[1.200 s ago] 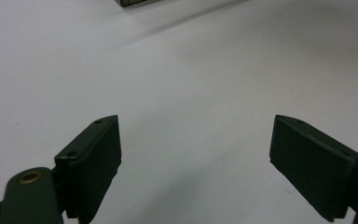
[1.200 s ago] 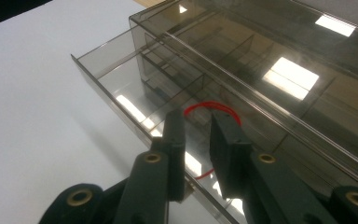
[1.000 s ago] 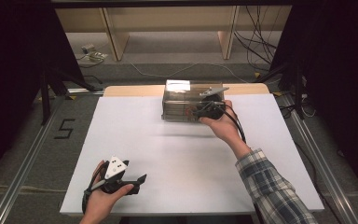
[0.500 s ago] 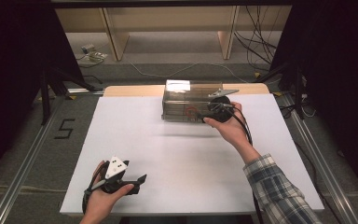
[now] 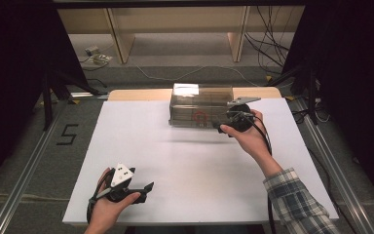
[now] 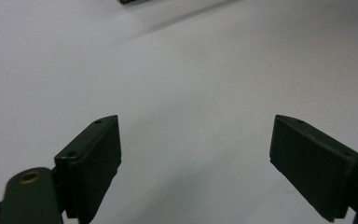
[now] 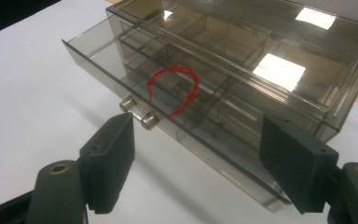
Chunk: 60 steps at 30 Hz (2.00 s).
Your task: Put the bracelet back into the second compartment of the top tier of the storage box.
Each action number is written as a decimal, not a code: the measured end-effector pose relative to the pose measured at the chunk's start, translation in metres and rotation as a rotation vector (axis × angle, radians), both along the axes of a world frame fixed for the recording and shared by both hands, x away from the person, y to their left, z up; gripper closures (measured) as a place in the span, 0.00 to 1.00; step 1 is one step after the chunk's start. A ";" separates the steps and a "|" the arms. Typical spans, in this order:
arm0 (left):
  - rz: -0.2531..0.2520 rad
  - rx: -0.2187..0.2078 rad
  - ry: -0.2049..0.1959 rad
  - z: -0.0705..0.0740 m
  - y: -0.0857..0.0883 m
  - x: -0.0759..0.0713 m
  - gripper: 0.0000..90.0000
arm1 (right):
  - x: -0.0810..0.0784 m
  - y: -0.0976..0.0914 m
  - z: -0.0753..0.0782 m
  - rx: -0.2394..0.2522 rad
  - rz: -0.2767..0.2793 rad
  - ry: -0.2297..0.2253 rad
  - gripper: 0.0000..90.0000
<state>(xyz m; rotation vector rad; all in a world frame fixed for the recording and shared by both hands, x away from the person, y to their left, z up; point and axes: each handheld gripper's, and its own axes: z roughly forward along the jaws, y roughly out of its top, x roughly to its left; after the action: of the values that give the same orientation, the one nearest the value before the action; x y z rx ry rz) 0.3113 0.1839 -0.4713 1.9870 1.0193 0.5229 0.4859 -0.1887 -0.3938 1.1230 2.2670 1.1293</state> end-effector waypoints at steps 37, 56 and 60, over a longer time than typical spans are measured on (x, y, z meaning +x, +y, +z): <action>0.009 -0.002 0.003 -0.001 0.000 0.000 0.18 | -0.042 -0.049 -0.013 -0.033 -0.015 0.009 0.26; 0.008 0.002 0.004 -0.001 -0.001 0.000 0.18 | -0.090 -0.076 -0.044 -0.019 -0.025 0.033 0.26; 0.005 0.004 0.004 -0.002 -0.002 0.000 0.18 | -0.099 -0.081 -0.051 -0.008 -0.028 0.032 0.26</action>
<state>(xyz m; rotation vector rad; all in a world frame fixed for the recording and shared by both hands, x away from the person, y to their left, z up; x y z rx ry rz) 0.3113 0.1822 -0.4730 1.9900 1.0269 0.5236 0.3872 -0.2693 -0.4452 1.1744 2.2706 1.0982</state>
